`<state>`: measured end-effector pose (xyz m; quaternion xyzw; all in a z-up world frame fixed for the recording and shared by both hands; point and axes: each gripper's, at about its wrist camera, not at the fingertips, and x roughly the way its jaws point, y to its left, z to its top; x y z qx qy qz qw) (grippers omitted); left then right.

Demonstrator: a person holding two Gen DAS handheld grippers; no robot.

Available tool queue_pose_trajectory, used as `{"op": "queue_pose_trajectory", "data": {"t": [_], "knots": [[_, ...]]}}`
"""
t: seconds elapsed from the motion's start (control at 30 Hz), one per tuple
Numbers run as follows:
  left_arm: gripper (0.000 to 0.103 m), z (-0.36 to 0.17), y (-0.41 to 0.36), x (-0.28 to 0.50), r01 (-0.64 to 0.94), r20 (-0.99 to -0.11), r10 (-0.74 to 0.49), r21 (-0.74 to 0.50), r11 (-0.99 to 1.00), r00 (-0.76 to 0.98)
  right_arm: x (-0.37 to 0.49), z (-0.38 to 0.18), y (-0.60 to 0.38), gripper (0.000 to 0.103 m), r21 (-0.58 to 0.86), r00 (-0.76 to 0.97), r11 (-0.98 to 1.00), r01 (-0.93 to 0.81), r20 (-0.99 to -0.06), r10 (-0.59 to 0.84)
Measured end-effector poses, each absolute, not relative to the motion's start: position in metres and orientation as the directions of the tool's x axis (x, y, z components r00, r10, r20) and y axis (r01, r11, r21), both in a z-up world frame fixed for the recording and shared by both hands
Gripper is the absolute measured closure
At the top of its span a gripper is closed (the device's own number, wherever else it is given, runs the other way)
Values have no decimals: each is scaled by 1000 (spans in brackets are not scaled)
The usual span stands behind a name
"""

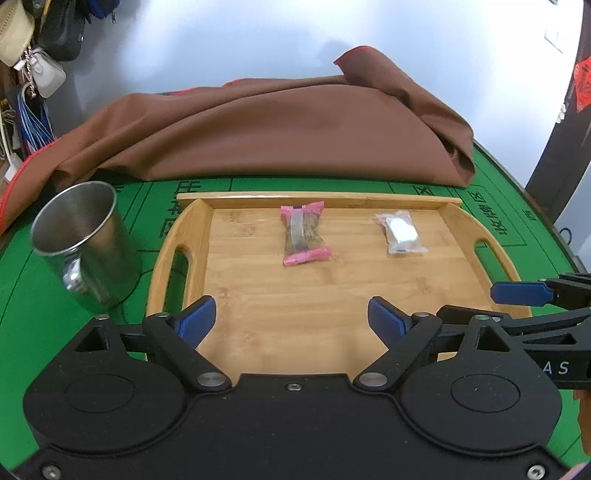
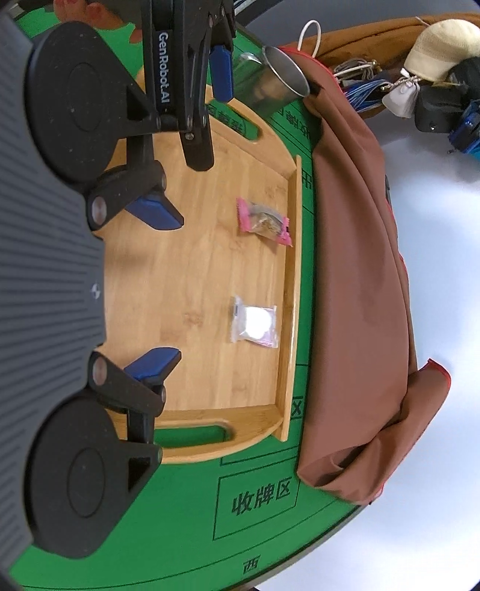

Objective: Organize snacks
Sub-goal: 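Move both open tools back from the tray to the snack pile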

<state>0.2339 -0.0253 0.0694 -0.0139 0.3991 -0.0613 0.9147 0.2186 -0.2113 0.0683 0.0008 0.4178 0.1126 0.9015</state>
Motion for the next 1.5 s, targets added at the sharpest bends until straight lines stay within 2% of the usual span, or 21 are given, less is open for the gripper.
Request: {"op": "queue_pose_trajectory", "data": {"t": [1.03,1.5], "knots": [[9,63,-23,109,138,-654,-130,-39,990,745,100,68,-209,21,58,717,969,-241,-662,218],[5,46,-15,68,135,-607,-112,-7,991,787,67,51,-215,20,43,733,978,-205,-655,182]]}}
